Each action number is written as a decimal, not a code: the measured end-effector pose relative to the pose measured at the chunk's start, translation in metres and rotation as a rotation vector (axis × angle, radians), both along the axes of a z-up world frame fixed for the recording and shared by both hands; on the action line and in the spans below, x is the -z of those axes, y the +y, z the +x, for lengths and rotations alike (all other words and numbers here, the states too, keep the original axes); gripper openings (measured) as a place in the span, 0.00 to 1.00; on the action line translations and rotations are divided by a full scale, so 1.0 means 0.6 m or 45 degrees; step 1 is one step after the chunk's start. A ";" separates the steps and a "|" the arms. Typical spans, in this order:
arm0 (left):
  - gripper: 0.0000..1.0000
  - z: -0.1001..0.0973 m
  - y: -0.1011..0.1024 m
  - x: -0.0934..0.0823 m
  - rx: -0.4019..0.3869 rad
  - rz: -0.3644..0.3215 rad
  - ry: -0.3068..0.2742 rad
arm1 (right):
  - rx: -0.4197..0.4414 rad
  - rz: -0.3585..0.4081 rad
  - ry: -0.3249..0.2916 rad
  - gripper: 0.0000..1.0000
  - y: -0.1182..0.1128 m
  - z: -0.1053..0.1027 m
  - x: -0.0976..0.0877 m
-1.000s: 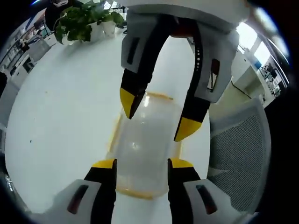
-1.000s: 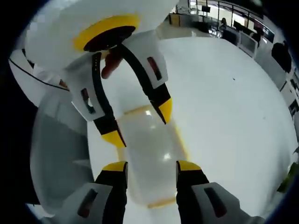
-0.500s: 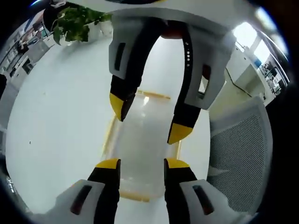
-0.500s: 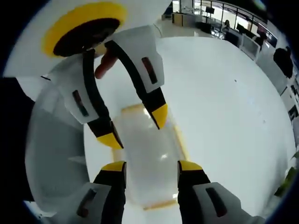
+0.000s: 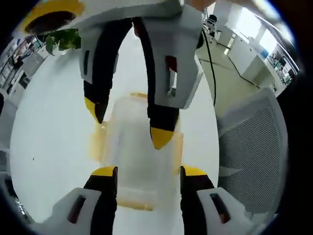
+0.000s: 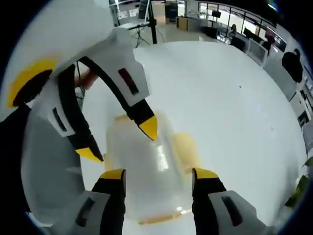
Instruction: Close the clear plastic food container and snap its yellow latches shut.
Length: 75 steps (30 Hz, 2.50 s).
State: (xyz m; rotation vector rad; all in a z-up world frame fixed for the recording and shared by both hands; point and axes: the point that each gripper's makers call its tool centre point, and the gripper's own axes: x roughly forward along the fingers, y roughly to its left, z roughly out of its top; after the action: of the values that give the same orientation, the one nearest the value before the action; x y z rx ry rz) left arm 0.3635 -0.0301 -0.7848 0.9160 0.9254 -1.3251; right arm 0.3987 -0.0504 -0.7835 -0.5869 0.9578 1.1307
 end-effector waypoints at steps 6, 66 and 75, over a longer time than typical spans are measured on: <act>0.53 -0.002 0.002 0.004 0.039 0.020 -0.062 | -0.002 0.009 0.035 0.52 0.000 0.001 0.004; 0.56 -0.004 0.003 0.023 0.050 0.133 -0.374 | -0.158 -0.066 0.324 0.50 0.013 0.002 0.025; 0.54 -0.002 0.002 0.023 0.056 0.139 -0.372 | -0.139 -0.056 0.360 0.46 0.013 0.003 0.027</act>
State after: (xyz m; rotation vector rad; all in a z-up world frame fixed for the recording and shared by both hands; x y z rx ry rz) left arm 0.3626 -0.0290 -0.7986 1.1854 0.7587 -1.1477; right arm 0.4006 -0.0425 -0.7996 -0.5277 1.2071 1.3168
